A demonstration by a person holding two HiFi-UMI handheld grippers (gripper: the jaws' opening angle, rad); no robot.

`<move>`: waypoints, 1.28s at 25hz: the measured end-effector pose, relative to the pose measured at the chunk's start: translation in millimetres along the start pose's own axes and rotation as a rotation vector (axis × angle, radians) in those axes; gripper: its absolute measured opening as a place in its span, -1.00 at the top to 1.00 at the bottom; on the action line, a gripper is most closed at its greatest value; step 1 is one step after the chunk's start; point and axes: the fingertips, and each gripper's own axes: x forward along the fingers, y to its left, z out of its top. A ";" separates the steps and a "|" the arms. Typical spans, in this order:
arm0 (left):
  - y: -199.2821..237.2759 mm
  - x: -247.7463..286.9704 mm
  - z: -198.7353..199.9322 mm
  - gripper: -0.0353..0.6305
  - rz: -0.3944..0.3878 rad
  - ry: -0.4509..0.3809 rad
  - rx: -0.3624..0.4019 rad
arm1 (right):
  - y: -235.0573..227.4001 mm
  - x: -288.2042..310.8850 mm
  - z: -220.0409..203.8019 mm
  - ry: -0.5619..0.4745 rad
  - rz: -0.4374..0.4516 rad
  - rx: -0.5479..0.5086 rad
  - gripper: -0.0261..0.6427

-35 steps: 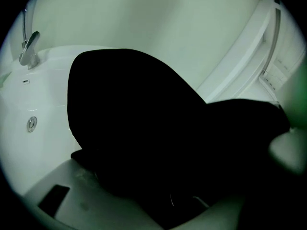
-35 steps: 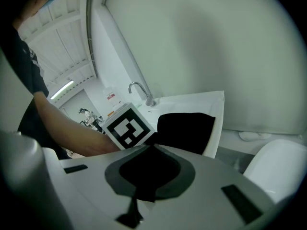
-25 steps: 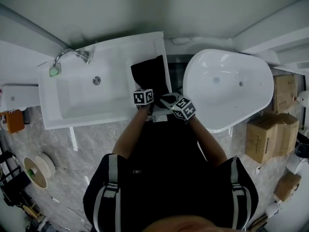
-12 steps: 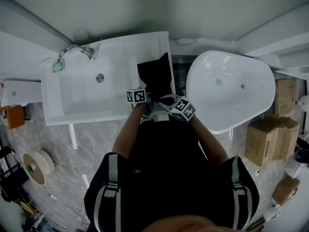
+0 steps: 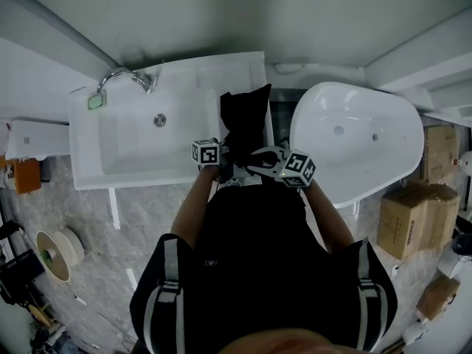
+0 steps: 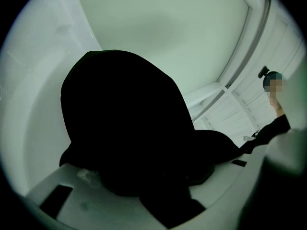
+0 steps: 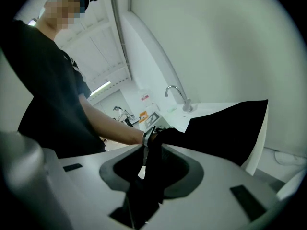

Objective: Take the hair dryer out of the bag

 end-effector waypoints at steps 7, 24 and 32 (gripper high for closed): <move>-36.3 -17.1 1.7 0.29 -0.134 -0.009 0.040 | -38.8 -40.5 38.2 -0.118 -0.163 -0.020 0.42; -98.1 -68.7 -33.0 0.29 -0.202 0.077 0.160 | -99.3 -59.6 99.2 -0.450 -0.234 0.352 0.08; -103.3 -87.2 -44.2 0.29 -0.216 0.084 0.152 | -73.9 -39.8 105.4 -0.418 -0.156 0.332 0.70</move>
